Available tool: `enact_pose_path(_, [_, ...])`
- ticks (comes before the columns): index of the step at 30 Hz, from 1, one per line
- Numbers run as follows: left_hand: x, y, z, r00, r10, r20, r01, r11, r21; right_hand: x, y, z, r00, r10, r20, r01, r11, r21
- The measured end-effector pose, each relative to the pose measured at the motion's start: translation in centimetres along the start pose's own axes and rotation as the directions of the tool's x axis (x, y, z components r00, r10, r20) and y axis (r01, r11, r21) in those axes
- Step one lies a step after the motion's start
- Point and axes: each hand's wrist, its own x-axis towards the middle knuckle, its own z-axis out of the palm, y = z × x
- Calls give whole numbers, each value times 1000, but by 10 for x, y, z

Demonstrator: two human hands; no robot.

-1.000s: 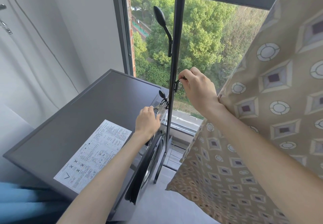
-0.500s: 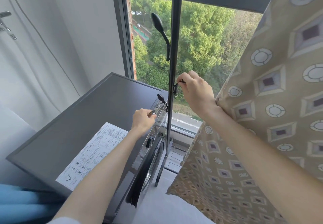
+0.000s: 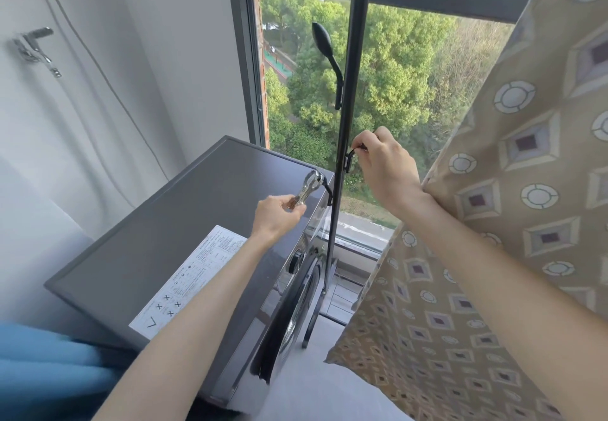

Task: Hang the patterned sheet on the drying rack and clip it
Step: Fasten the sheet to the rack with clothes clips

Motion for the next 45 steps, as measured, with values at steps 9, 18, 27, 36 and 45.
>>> enact_pose_path(9, [-35,-4,0,991,-135,10,135,979,-155,-8,-7,-6,995,-51,85,69,971,-229])
enact_pose_path(18, [-118,34,-12,982,-182,-40,152,906,-396,-70,-40,-71,949,-300,93,286,948,139])
enact_pose_path(27, [-247,98,-18,998,62,-7,-60,938,-343,-154,-41,-164,943,-55,327,-152,804,575])
enact_pose_path(36, [-319,159,-21,951,282,123,-237,927,-292,-218,-31,-240,944,-33,327,-227,653,722])
enact_pose_path(45, [-383,192,-41,804,590,-77,-595,795,-117,-292,-27,-311,948,22,316,-214,781,587])
